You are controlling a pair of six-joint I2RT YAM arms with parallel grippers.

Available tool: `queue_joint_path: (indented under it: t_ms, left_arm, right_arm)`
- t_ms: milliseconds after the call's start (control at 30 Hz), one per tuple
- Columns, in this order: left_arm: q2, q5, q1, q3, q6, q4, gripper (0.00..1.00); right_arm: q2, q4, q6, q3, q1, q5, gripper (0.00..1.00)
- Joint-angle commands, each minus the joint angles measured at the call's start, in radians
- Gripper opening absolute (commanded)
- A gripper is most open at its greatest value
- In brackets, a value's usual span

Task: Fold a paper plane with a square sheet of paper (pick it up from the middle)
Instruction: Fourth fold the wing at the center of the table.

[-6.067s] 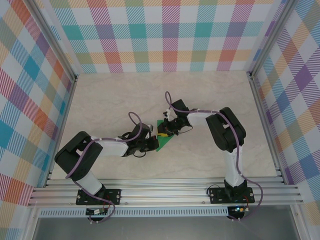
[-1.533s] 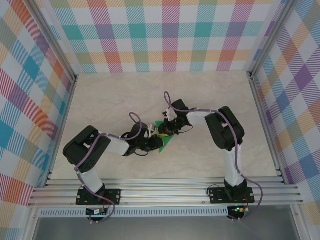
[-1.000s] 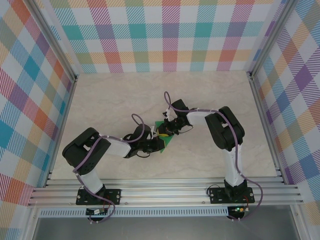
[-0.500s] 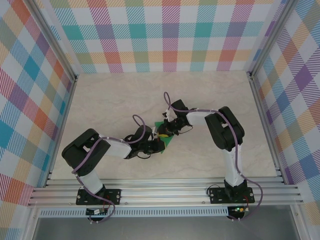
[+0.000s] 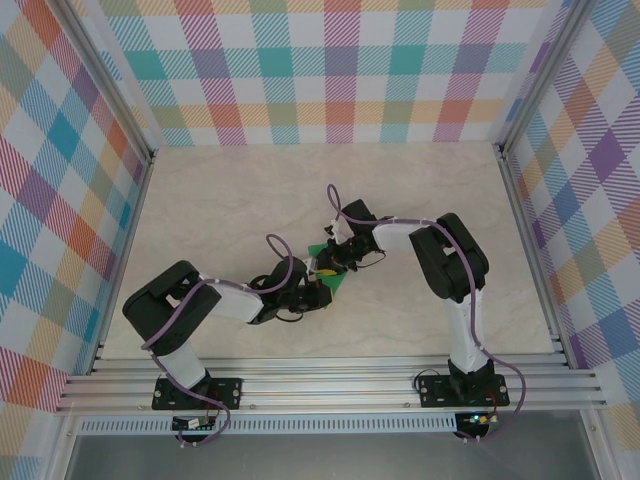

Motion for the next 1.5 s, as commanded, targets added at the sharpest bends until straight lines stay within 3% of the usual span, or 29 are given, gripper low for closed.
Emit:
queue_joint_path:
  t_ms: [0,433,967,1233,1367,1467]
  left_arm:
    - [0.013,0.079,-0.057,-0.027,0.014,-0.276,0.06]
    - [-0.002,0.101,-0.073,-0.097,-0.032,-0.165,0.06]
    - [-0.06,0.11,-0.088,-0.106,-0.021,-0.189,0.08]
    - [-0.31,0.013,0.032,-0.072,0.003,-0.302,0.13]
    - [-0.319,-0.016,0.043,-0.008,0.038,-0.345,0.12]
    - [-0.288,-0.018,0.044,0.001,0.029,-0.289,0.12]
  right_arm:
    - [0.061,-0.065,-0.018,-0.013,-0.003,0.108,0.13]
    - [0.059,-0.064,-0.015,-0.013,-0.002,0.109,0.13]
    - [0.065,-0.063,-0.016,-0.009,-0.003,0.107,0.13]
    - [0.061,-0.059,-0.015,-0.012,-0.002,0.101,0.13]
    - [0.061,-0.056,-0.015,-0.012,-0.003,0.095,0.14]
    - [0.059,-0.051,-0.01,-0.013,-0.003,0.088,0.14]
